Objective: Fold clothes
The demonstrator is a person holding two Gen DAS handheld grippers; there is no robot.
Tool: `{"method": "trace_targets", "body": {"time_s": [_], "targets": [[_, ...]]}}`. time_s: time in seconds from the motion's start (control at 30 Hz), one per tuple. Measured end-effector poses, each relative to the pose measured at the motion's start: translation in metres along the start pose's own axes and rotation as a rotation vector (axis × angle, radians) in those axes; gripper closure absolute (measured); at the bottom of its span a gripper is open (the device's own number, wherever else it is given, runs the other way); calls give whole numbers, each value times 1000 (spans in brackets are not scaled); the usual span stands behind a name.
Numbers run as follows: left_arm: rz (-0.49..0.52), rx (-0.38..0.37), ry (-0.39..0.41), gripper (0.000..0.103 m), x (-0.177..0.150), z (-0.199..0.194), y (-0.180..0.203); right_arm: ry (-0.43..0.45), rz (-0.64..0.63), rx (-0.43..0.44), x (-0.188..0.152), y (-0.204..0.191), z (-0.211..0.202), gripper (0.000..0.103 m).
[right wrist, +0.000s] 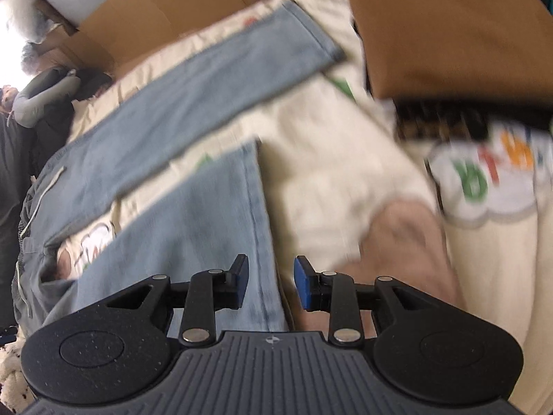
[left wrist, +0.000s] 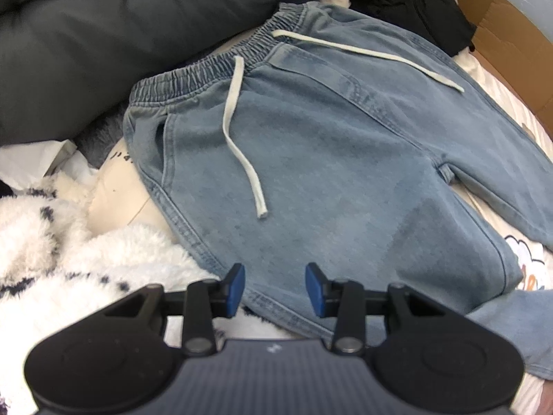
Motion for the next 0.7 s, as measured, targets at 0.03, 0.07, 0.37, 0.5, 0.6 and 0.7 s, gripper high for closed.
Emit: {"method": "trace_targets", "body": {"time_s": [0.03, 0.07, 0.37, 0.5, 0.6, 0.7], "targets": [[1, -1, 0, 61, 0, -1, 1, -2, 11, 5, -6, 3, 0, 71], [2, -2, 0, 61, 0, -2, 1, -4, 23, 10, -12, 6, 0, 71], [-16, -17, 8, 60, 7, -7, -6, -24, 164, 90, -49, 23, 9, 58], [-25, 3, -16, 60, 4, -5, -10, -30, 282, 173, -61, 31, 23, 57], [-42, 5, -17, 58, 2, -8, -16, -27, 325, 226, -69, 28, 33, 57], [-41, 19, -22, 58, 0, -8, -21, -9, 353, 245, -72, 27, 42, 57]]}}
Point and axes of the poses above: each gripper's, at about its wrist camera, not at the fingertips, and z roughly the way its jaws point, y to its right, x to its top, the point moved 2 cm from there along z, roughly the way its jaws point, and after that the axes turned 11 degrees about x, right-handed, at the moved point
